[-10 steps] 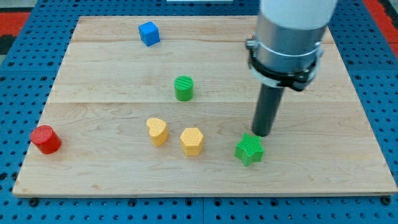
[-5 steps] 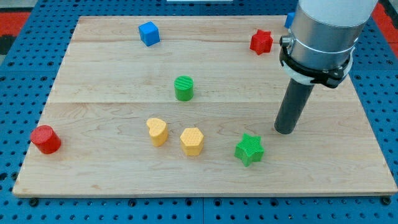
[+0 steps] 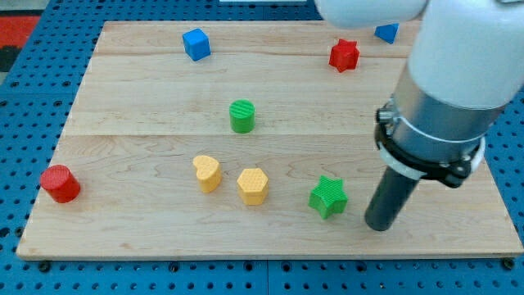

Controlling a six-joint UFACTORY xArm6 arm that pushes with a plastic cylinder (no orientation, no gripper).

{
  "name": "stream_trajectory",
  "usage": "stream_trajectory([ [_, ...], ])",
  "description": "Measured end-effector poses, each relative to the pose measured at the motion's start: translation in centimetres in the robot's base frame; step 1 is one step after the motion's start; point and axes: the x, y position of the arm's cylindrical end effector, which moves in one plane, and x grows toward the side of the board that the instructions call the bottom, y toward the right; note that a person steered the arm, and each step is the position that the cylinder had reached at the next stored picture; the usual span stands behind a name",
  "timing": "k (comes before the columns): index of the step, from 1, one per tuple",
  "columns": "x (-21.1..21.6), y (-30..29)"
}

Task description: Slide the green star diagonally to the top right side of the green circle

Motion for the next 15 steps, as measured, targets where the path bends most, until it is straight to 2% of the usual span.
stream_trajectory([
  [6, -0.7, -2.3],
  [8, 1.8, -4.8],
  [9, -1.7, -6.4],
  [11, -12.0, -6.5],
  [12, -13.3, -6.3],
  [13, -11.7, -4.9],
  [15, -14.8, -2.6],
])
